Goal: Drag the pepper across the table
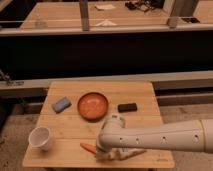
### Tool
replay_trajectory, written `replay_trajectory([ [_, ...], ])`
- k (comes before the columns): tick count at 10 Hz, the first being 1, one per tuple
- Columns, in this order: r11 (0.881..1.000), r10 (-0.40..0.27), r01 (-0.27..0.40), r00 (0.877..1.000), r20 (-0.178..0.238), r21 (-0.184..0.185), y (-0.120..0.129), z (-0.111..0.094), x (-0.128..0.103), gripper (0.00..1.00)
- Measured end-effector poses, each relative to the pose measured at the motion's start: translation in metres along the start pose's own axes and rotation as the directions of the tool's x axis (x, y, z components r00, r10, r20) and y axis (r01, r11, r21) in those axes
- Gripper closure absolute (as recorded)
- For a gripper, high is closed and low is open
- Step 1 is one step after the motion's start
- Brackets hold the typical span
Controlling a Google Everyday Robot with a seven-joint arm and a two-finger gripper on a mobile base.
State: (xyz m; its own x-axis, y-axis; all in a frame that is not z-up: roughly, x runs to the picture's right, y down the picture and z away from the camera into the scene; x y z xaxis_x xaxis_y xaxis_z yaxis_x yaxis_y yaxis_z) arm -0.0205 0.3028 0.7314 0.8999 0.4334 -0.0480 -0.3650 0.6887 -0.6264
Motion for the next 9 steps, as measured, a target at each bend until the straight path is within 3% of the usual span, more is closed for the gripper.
replay_trajectory([
  [9, 0.998, 0.055, -0.055, 0.998, 0.018, 0.005, -0.0068, -0.0070, 0.0021, 0.54],
])
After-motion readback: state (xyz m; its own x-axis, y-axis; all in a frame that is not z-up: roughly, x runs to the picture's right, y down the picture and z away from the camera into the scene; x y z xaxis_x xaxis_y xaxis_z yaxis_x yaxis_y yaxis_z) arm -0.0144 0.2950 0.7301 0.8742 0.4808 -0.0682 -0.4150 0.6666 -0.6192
